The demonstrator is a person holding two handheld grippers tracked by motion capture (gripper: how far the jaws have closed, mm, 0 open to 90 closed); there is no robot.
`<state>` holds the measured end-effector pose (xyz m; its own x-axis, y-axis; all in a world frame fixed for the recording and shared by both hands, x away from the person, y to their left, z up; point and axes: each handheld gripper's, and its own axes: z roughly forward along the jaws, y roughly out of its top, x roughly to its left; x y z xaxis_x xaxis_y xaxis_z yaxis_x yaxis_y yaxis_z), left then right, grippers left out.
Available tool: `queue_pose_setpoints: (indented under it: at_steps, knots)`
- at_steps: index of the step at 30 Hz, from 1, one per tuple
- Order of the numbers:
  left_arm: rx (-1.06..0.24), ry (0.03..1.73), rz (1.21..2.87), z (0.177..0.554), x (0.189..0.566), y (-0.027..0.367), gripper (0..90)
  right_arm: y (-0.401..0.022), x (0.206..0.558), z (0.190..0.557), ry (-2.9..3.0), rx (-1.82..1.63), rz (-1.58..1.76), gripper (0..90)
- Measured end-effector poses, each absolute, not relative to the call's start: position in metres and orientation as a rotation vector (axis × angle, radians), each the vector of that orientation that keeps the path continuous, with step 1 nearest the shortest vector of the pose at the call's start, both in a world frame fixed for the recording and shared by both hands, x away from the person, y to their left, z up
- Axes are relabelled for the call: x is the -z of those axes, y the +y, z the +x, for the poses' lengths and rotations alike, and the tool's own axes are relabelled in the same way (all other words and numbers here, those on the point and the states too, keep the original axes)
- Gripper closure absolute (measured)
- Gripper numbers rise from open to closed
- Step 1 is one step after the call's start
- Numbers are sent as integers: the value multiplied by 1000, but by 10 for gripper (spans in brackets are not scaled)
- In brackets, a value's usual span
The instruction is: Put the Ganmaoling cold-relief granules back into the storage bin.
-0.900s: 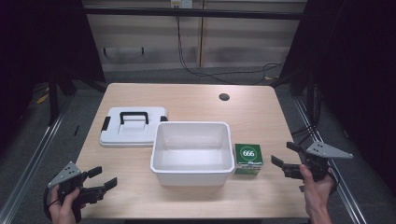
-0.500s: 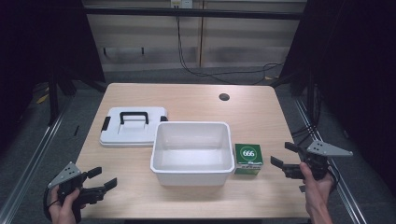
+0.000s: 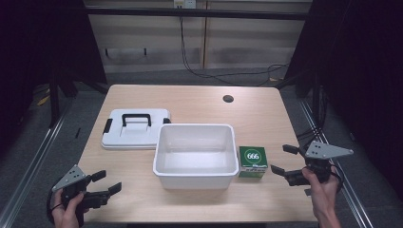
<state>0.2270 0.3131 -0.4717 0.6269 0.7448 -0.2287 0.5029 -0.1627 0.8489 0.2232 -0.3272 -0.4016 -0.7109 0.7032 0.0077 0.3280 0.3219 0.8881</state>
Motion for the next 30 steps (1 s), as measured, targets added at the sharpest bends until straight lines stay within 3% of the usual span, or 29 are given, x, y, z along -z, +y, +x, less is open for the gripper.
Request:
queue_pose_setpoints:
  at_steps: [18,30]
  knots:
    - [-290,1028,1813,227,473,316,158,-308,370,245,2402,-1208,891,137]
    - [-296,1027,1814,227,473,316,159,-283,369,272,2628,-1087,785,137]
